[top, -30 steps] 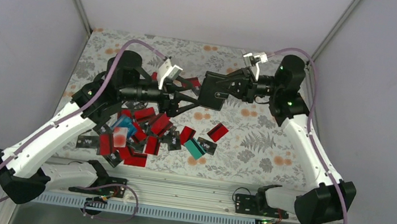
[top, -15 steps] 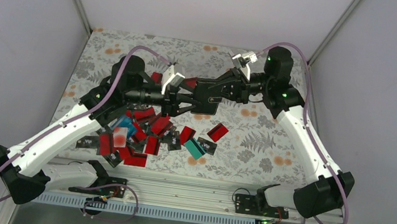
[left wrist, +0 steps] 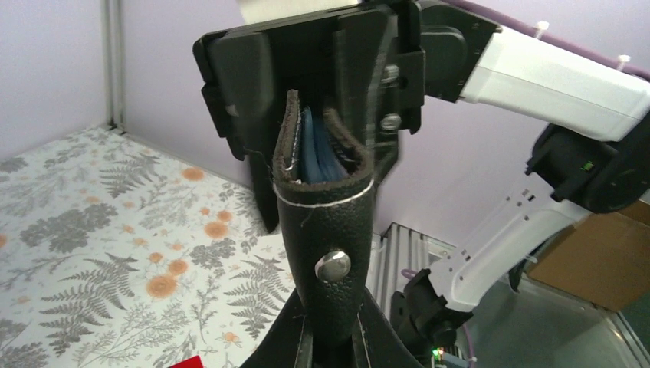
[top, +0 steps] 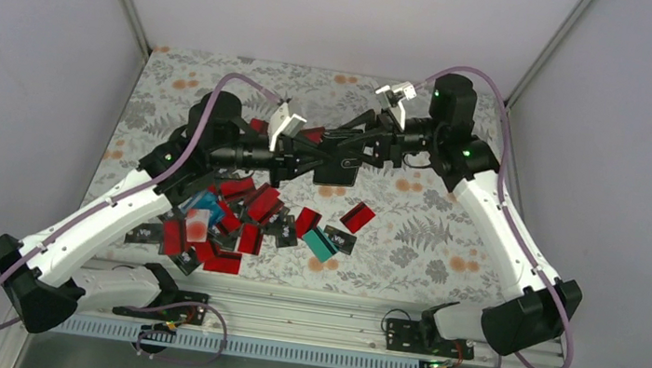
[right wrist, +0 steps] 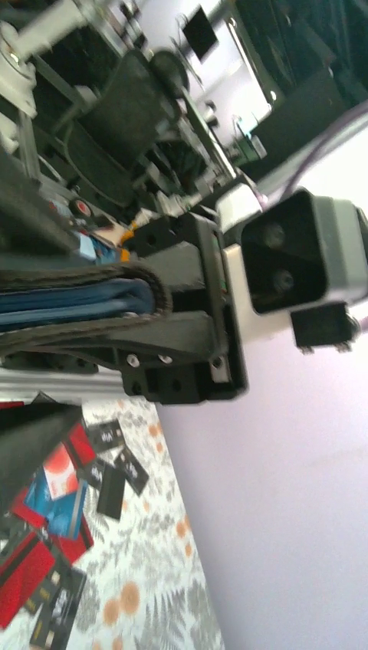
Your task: Put the credit cards into the card holder
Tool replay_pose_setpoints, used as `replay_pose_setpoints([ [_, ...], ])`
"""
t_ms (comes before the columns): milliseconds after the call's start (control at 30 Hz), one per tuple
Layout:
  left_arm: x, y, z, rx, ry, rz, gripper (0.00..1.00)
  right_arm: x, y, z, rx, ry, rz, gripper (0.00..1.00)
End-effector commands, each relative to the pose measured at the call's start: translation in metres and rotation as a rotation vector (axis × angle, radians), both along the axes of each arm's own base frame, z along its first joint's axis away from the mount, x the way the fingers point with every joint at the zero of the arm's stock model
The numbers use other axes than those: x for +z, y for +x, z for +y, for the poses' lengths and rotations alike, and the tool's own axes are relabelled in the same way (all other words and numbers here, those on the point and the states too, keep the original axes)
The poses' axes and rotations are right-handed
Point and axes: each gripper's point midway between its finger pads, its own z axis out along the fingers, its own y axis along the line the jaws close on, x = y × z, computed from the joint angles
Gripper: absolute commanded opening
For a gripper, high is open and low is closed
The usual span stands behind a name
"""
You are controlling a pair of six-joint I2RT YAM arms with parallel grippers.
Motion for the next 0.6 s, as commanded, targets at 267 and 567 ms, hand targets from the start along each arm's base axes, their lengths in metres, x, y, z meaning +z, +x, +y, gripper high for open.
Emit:
replay_pose_setpoints([
  [267,-0.036,0.058,0.021,0.368,0.122,0.094,0.02,-0.040,0.072,-0.018,-0.592,-0.231,0.045,0.85],
  [567,-0.074,0.085,0.027,0.526,0.179,0.234,0.02,-0.079,0.073,-0.040,-0.770,-0.287,0.190,0.79],
])
